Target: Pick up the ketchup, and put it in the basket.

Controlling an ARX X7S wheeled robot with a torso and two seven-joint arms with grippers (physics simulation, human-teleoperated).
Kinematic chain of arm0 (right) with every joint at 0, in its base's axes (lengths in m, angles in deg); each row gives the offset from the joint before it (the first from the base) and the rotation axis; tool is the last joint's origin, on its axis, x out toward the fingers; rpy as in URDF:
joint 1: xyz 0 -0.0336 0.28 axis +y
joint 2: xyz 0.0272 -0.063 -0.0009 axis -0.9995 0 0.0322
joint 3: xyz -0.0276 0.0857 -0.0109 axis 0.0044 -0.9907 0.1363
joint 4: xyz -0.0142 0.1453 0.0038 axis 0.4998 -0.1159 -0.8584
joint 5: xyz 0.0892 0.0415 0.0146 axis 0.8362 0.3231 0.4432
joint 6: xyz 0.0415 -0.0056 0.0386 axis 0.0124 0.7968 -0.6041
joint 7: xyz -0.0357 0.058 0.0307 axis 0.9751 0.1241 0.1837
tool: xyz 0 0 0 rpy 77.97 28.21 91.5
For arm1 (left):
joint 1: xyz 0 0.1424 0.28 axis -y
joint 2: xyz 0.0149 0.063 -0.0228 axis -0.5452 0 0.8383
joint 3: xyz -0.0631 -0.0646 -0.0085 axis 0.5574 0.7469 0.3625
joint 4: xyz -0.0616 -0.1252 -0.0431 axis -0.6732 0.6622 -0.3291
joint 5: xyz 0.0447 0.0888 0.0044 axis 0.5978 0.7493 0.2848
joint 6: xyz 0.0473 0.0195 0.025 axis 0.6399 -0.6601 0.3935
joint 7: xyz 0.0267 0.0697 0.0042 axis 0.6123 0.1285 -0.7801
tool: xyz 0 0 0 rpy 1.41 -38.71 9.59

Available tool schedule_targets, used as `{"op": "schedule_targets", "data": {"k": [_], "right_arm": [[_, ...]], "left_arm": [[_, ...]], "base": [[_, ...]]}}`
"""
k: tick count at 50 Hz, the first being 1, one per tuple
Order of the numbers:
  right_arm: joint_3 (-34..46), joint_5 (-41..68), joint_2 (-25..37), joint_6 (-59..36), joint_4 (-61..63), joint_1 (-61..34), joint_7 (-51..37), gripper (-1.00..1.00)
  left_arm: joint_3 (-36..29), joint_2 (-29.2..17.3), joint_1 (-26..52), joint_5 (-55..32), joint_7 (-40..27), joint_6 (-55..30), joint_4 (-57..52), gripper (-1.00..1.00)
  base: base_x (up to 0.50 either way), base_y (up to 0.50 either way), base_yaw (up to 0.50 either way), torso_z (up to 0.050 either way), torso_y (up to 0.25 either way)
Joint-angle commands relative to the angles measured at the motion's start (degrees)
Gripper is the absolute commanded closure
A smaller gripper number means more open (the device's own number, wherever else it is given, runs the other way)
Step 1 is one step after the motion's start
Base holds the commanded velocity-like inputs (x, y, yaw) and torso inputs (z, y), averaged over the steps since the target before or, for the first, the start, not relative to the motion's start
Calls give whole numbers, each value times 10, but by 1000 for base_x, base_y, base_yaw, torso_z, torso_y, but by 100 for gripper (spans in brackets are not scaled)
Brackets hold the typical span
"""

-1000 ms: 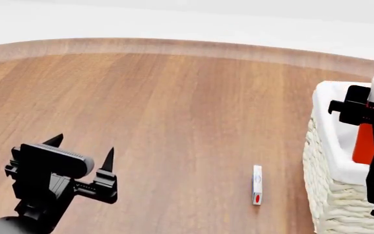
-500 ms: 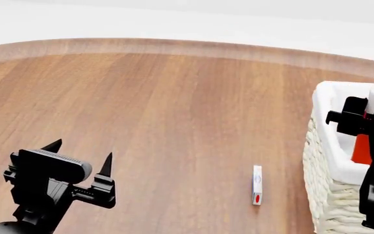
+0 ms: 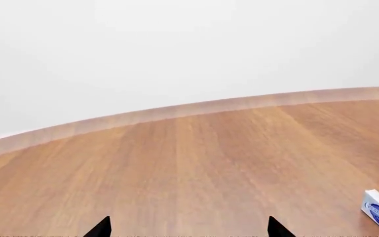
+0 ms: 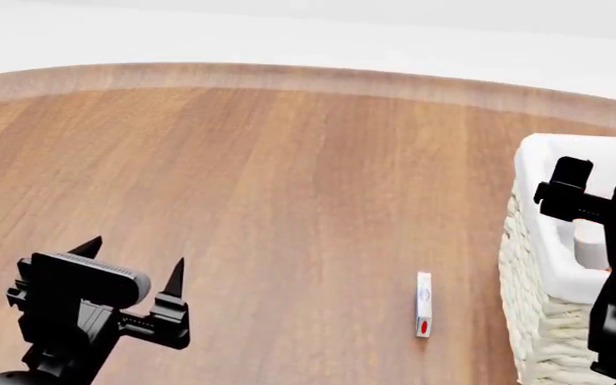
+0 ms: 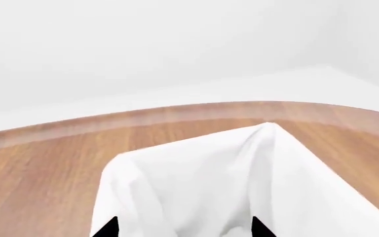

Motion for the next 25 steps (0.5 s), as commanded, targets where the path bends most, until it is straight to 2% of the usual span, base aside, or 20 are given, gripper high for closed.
{"op": "schedule_targets", "data": {"k": [1,12,18,25], "right_arm": [[-41,-28,-8,22,0,-14,36,-100],[-54,-22,-3,51,6,-24,68,-100],[-70,3,-23,-74,276,90,74,-100],[-89,26,-45,-126,465,180,63,-100]], "left_arm": [[11,13,-4,13,14,9,2,-100],[14,8,-2,19,-1,11,-15,-100],[14,4,-2,37,-26,15,-36,-100],[18,-1,-5,54,-59,14,-71,-100]], "base": [[0,0,0,0,0],[0,0,0,0,0],[0,0,0,0,0],[0,0,0,0,0]]}}
